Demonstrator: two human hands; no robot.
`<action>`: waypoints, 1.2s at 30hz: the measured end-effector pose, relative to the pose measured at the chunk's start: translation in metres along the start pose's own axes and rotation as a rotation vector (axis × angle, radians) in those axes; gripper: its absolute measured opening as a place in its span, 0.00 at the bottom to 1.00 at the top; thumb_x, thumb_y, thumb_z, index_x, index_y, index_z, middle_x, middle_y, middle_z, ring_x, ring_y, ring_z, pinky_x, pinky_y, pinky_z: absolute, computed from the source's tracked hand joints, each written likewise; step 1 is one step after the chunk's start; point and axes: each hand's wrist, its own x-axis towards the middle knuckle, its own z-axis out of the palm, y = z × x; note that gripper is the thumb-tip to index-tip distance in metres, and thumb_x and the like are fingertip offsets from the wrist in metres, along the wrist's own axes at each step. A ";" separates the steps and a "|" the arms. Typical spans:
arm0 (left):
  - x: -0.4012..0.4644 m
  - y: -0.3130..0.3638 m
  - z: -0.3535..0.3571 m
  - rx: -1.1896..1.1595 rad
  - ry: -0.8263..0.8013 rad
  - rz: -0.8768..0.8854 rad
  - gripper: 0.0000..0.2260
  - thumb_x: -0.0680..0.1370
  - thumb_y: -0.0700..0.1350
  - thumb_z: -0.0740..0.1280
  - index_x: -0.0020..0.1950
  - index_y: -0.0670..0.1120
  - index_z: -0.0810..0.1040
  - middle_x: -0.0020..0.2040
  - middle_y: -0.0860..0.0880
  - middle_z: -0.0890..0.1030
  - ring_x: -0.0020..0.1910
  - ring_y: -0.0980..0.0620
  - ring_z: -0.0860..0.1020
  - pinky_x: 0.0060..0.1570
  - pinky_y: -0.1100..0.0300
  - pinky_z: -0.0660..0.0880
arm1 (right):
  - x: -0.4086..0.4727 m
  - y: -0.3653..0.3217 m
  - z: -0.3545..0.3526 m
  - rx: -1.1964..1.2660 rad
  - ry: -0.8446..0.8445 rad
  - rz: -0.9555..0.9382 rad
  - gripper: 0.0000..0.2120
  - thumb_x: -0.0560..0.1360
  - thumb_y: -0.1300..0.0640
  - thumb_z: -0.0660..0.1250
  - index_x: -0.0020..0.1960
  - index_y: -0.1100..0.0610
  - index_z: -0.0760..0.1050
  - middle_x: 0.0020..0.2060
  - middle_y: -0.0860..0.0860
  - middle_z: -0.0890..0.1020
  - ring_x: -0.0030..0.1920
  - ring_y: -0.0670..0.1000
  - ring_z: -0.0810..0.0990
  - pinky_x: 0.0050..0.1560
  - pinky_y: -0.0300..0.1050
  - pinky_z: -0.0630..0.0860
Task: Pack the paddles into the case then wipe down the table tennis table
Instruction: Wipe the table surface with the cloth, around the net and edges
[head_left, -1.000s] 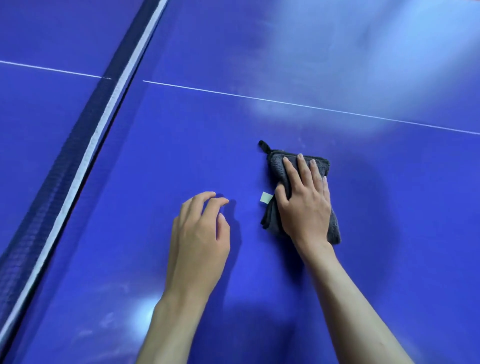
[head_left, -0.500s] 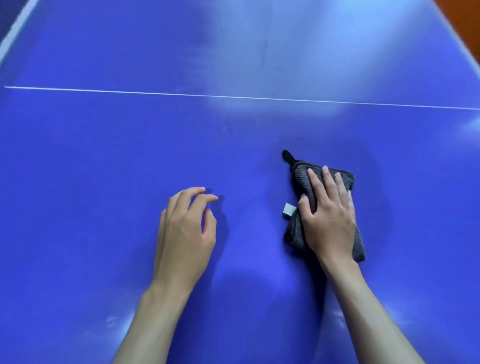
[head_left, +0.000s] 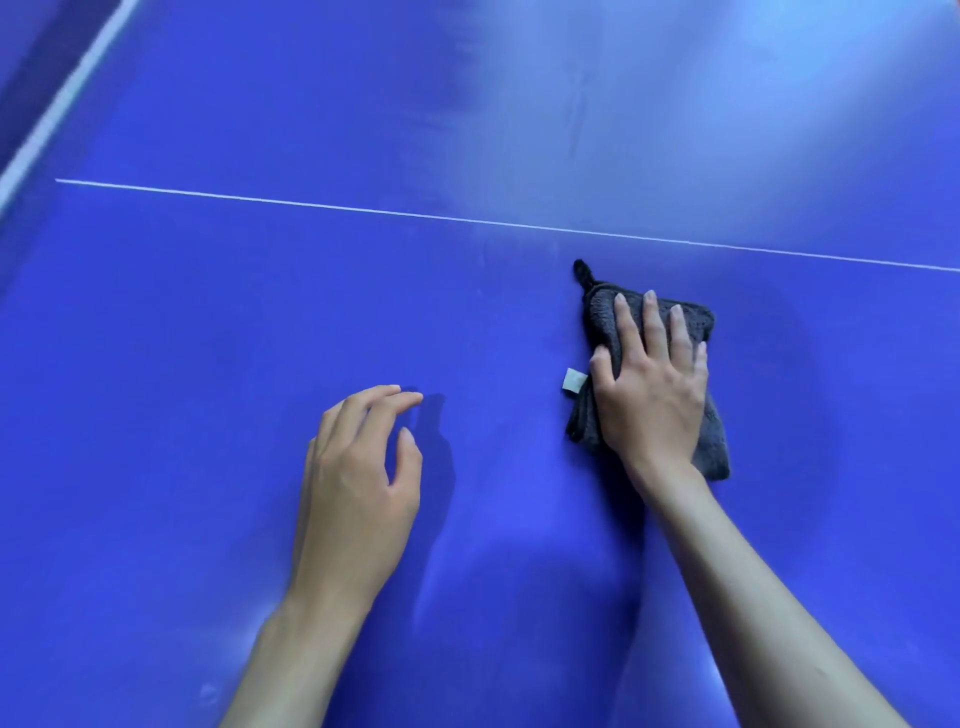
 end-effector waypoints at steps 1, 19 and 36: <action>0.002 -0.005 -0.005 0.000 0.010 -0.008 0.15 0.82 0.39 0.65 0.66 0.52 0.79 0.65 0.58 0.76 0.69 0.57 0.71 0.68 0.53 0.71 | 0.002 -0.018 0.004 -0.002 0.003 -0.016 0.31 0.80 0.42 0.50 0.83 0.44 0.61 0.84 0.48 0.59 0.84 0.53 0.54 0.82 0.61 0.50; 0.042 -0.183 -0.180 -0.025 0.273 -0.254 0.14 0.82 0.41 0.64 0.66 0.51 0.80 0.65 0.56 0.77 0.68 0.56 0.71 0.70 0.51 0.70 | -0.066 -0.395 0.073 0.055 0.001 -0.360 0.29 0.81 0.45 0.52 0.82 0.47 0.65 0.83 0.50 0.61 0.83 0.56 0.58 0.81 0.64 0.53; 0.047 -0.261 -0.261 -0.167 0.464 -0.459 0.14 0.81 0.37 0.64 0.62 0.53 0.79 0.63 0.59 0.78 0.64 0.60 0.74 0.64 0.58 0.70 | -0.071 -0.588 0.109 0.109 -0.092 -0.512 0.28 0.84 0.45 0.52 0.83 0.48 0.61 0.84 0.49 0.60 0.84 0.54 0.54 0.82 0.62 0.51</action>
